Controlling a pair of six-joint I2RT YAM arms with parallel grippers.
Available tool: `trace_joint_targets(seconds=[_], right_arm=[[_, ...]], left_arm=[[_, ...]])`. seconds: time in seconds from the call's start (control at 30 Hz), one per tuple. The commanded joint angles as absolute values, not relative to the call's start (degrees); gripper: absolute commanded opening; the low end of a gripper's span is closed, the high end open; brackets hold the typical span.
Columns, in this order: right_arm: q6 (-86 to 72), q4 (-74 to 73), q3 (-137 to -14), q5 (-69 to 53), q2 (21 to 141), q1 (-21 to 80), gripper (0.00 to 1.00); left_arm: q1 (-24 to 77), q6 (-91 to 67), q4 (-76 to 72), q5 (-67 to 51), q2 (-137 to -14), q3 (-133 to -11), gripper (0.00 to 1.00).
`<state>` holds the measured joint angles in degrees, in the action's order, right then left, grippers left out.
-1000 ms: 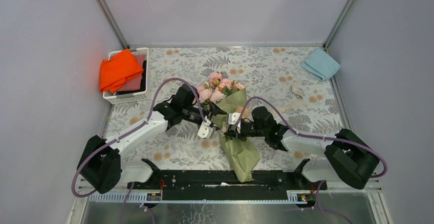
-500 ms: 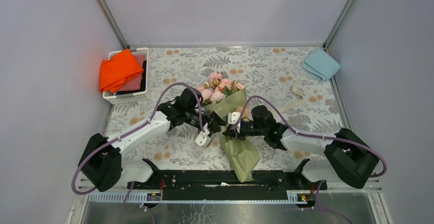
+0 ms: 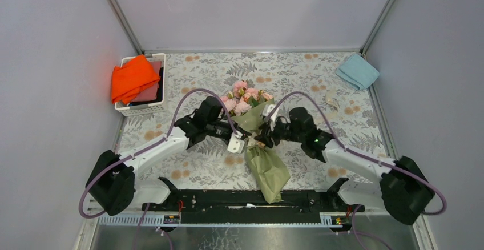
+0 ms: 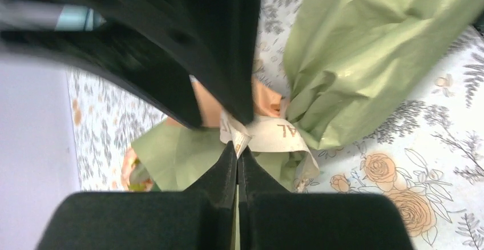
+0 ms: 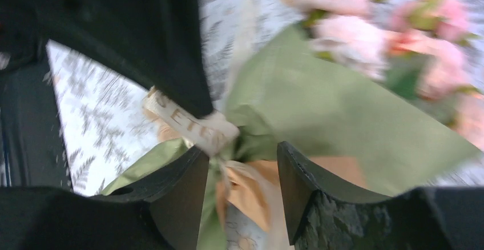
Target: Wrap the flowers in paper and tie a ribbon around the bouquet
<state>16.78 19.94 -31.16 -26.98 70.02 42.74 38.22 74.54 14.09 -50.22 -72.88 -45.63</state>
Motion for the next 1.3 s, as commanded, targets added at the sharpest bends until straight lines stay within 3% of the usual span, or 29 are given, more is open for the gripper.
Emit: trace_joint_targets(seconds=[0.0, 0.1, 0.2, 0.4, 0.63, 0.9, 1.0, 1.1, 1.13, 1.2, 1.27], right_arm=[[2.0, 10.65, -36.2, -17.65, 59.8, 35.77, 0.56], [-6.74, 4.49, -36.8, -0.34, 53.33, 32.07, 0.65], [-10.84, -6.92, -40.85, 17.7, 55.79, 24.01, 0.71], [-3.78, -13.45, -57.91, 4.75, 81.96, 1.67, 0.77], [6.14, -25.36, -81.53, 2.03, 107.95, -2.5, 0.87], [11.48, -29.32, -87.82, 2.53, 118.31, -4.82, 0.84], [12.66, -30.4, -89.56, 2.44, 120.38, -5.1, 0.7], [13.43, -31.5, -90.24, 0.55, 120.38, -5.39, 0.2], [13.4, -31.73, -90.22, 0.91, 119.53, -5.51, 0.08], [12.42, -33.09, -90.28, 2.9, 116.25, -5.62, 0.0], [10.86, -35.54, -90.4, 3.33, 110.46, -5.2, 0.0]], left_arm=[[38.41, 55.03, -3.32, -40.58, -72.59, -42.19, 0.0], [38.44, 51.86, -3.56, -41.68, -71.61, -41.3, 0.0], [38.49, 48.93, -3.8, -42.94, -71.22, -41.17, 0.0], [38.48, 44.14, -6.76, -43.62, -70.68, -39.62, 0.0], [38.73, 45.41, -6.22, -44.79, -68.66, -38.23, 0.0], [38.85, 44.97, -7.41, -43.17, -67.67, -36.88, 0.0], [38.9, 45.14, -7.44, -43.73, -67.93, -37.04, 0.0], [38.93, 45.47, -7.39, -43.78, -67.98, -37.24, 0.0], [38.89, 45.7, -7.31, -43.66, -67.9, -37.31, 0.0], [38.89, 46.95, -6.66, -43.52, -67.52, -37.31, 0.0], [38.93, 48.08, -6.17, -43.38, -67.3, -37.27, 0.0]])
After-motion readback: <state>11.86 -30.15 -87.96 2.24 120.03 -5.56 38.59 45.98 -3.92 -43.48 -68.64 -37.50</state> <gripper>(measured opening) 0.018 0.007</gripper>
